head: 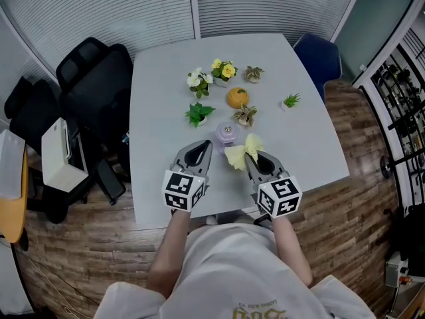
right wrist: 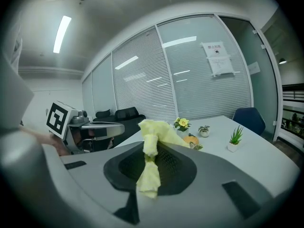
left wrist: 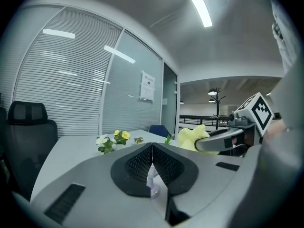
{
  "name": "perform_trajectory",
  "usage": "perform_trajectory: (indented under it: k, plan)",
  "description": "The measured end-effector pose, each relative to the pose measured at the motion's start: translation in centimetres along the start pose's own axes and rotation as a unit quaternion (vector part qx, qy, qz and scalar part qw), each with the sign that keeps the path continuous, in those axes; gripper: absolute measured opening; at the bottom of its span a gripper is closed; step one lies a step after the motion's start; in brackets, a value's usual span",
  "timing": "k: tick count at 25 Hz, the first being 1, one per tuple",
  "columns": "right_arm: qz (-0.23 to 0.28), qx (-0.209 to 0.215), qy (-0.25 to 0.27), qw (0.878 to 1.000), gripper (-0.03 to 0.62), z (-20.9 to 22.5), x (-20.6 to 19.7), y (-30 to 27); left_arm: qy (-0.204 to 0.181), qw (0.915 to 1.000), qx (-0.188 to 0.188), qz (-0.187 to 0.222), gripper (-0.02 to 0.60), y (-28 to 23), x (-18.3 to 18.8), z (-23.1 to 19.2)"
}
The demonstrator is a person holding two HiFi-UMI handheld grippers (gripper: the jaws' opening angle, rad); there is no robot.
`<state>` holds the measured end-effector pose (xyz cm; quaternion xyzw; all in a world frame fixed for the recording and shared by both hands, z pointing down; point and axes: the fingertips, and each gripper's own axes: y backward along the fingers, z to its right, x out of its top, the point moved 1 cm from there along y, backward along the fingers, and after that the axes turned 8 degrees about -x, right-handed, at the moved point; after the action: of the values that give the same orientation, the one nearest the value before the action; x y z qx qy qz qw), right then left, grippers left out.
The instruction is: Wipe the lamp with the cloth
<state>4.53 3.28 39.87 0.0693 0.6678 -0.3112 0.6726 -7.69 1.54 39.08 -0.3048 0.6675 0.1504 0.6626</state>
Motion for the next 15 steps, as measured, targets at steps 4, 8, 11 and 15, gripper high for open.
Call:
perform_trajectory:
  k: [4, 8, 11, 15]
  plan:
    - [-0.002, 0.004, 0.001, 1.000, 0.054, -0.14, -0.06, 0.06, -0.002, 1.0000, -0.001, -0.002, 0.005, -0.09, -0.07, 0.32]
    - [-0.003, 0.006, 0.003, 1.000, 0.054, -0.22, -0.06, 0.12, -0.001, 1.0000, 0.001, 0.000, 0.005, 0.02, 0.01, 0.22]
    - [-0.006, 0.012, 0.009, 1.000, 0.054, -0.34, -0.16, 0.20, 0.000, 1.0000, -0.001, -0.001, 0.005, 0.04, -0.16, 0.34]
    - [-0.008, 0.014, 0.011, 1.000, 0.052, -0.32, -0.30, 0.26, 0.000, 1.0000, 0.000, -0.003, 0.005, 0.07, -0.31, 0.34]
